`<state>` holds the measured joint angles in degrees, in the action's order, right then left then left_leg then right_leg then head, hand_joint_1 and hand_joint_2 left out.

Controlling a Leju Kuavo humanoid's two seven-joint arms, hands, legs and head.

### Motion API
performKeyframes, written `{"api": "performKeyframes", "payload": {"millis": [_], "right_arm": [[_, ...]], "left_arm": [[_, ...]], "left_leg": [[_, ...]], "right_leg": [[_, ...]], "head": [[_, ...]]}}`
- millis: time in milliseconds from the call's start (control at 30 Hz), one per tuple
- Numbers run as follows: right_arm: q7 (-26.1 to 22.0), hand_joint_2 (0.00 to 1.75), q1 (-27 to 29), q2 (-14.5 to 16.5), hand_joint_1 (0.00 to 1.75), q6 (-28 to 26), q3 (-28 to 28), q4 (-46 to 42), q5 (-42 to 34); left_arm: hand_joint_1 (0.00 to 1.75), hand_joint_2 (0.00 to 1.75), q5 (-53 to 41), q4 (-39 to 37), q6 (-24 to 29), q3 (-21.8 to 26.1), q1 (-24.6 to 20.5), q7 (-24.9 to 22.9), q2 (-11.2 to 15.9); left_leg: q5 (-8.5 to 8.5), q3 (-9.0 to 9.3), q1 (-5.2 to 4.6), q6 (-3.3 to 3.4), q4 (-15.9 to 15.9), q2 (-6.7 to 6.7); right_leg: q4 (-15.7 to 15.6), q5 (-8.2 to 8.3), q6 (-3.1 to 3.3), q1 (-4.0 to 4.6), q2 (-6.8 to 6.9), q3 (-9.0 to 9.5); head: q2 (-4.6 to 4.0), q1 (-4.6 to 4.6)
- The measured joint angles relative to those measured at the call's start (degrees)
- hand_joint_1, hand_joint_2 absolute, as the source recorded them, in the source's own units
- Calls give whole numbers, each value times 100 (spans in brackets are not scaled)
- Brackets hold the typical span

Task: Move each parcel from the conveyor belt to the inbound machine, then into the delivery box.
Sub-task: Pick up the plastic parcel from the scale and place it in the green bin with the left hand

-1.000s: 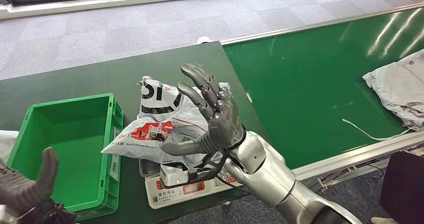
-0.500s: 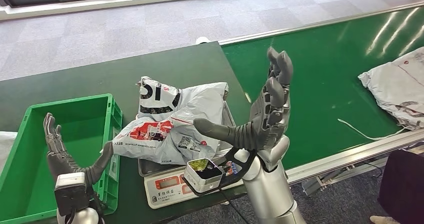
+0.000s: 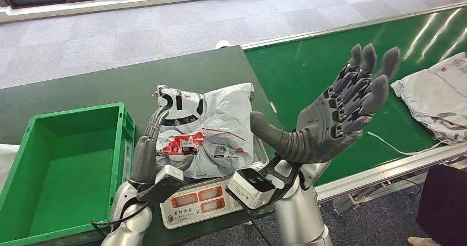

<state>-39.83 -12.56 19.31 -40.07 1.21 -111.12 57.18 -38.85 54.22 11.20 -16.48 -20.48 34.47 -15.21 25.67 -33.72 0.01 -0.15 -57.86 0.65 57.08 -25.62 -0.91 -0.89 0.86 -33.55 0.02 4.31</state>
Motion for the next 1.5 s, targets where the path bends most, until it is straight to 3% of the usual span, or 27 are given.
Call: {"api": "performKeyframes", "payload": {"millis": [533,867,1500], "right_arm": [[2,175,-27,16,0,8,-294,2,-80],[3,175,-49,17,0,12,-368,18,-51],[3,175,-51,17,0,12,-403,135,-23]], "left_arm": [[0,175,-195,-939,-171,-519,-539,42,-111],[0,175,-842,-1285,-159,-859,-744,-454,-111],[7,175,-923,-1526,116,-900,-809,-604,-46]], "left_leg": [[-1,0,2,-1,1,2],[-1,0,2,-1,1,1],[-1,-1,2,-1,1,1]], "right_leg": [[1,1,1,1,-5,-1],[1,1,1,2,-5,-1],[2,1,1,2,-5,0]], "head": [[0,0],[0,0],[0,0]]}}
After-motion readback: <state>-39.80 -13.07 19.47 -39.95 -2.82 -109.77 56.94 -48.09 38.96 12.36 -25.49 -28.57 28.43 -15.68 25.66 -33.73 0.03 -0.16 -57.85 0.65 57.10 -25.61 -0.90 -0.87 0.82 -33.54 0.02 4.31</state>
